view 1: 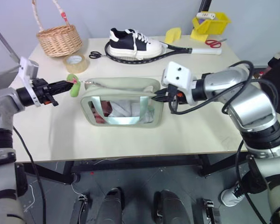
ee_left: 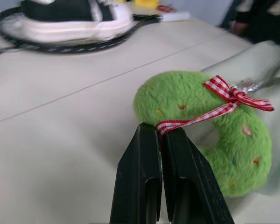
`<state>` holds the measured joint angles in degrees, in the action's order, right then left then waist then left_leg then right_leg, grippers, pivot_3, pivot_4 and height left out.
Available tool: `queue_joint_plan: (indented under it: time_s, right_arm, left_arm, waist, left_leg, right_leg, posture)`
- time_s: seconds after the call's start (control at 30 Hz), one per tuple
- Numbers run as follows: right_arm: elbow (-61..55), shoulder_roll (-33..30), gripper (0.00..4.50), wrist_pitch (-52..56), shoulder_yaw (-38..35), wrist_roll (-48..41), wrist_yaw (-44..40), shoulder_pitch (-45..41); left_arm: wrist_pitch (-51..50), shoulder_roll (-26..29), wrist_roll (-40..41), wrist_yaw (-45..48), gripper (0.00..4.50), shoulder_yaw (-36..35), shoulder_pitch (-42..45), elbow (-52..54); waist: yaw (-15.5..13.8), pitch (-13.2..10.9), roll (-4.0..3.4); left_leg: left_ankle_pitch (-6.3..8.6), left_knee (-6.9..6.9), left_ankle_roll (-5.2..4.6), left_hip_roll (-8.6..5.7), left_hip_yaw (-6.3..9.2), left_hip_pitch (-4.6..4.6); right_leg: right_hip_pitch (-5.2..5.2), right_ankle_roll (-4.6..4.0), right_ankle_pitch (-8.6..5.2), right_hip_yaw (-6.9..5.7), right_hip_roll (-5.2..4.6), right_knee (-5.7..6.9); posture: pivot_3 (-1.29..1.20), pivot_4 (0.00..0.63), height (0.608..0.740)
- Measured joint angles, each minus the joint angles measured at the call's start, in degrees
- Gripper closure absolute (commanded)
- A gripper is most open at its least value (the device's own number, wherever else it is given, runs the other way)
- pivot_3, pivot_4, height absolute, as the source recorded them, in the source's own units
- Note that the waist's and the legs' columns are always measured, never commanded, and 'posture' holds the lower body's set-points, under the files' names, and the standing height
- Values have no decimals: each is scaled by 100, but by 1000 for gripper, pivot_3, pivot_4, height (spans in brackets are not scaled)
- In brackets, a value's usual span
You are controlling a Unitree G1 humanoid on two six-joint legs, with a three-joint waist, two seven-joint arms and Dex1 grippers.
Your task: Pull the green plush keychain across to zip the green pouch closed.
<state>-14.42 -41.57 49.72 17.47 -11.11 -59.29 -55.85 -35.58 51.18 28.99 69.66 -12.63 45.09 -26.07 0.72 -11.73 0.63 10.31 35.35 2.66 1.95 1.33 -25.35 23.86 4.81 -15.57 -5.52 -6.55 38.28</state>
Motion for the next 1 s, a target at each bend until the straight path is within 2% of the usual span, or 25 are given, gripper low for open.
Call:
queue_joint_plan:
  time_s: [0.17, 0.2, 0.27, 0.43, 0.47, 0.77, 1.0]
  right_arm:
    - [6, 12, 4500, -10, -3, -30, 41, 9]
    - [7, 13, 4500, -11, 1, -39, 41, 12]
    - [14, 9, 4500, -11, 2, -38, 43, 15]
    - [19, 7, 4500, -11, 1, -35, 75, 16]
    - [18, 7, 4500, -10, 1, -35, 87, 17]
    - [-11, -16, 4500, -8, -10, -34, 173, 112]
    - [5, -16, 4500, -15, -13, -33, 185, 118]
  left_arm:
    - [-565, -468, 319, -126, 4472, 337, 336, 1291]
    - [-618, -591, 290, -223, 3820, 497, 426, 1371]
    - [-637, -747, 164, -379, 3075, 755, 508, 1362]
    - [-604, -881, -152, -581, 485, 996, 784, 934]
    - [-603, -851, -166, -570, 110, 996, 791, 927]
    - [-213, 87, -211, 12, 43, 707, 210, 911]
    - [-300, 345, 321, 657, 43, 262, -818, 1539]
  waist:
    - [-7, 0, 0]
    - [-1, 0, 0]
    - [35, 0, 0]
    - [40, 0, 0]
    - [37, 0, 0]
    - [22, 0, 0]
    - [25, 0, 0]
  left_leg:
    - [0, 13, 0, 0, 3, 3]
    - [0, 14, -1, 0, 3, 3]
    - [1, 12, -2, 0, 3, 4]
    - [1, 11, -2, 0, 1, 3]
    - [1, 11, -2, 0, 1, 2]
    - [1, 10, -2, 0, 1, 2]
    - [1, 9, -2, 2, 1, 2]
  right_leg:
    - [-12, 2, 1, 0, 0, -1]
    - [-12, 3, 2, 1, 0, 0]
    - [-9, 3, 2, 1, 1, 2]
    - [-5, 4, 2, 2, 2, 3]
    - [-4, 3, 2, 2, 2, 3]
    - [-4, 3, 2, 3, 2, 2]
    - [-4, 3, 2, 4, 1, 1]
  posture:
    - [0, 150, 740]
    - [0, 150, 740]
    - [0, 150, 740]
    - [0, 150, 740]
    - [0, 150, 740]
    - [0, 150, 740]
    - [0, 150, 740]
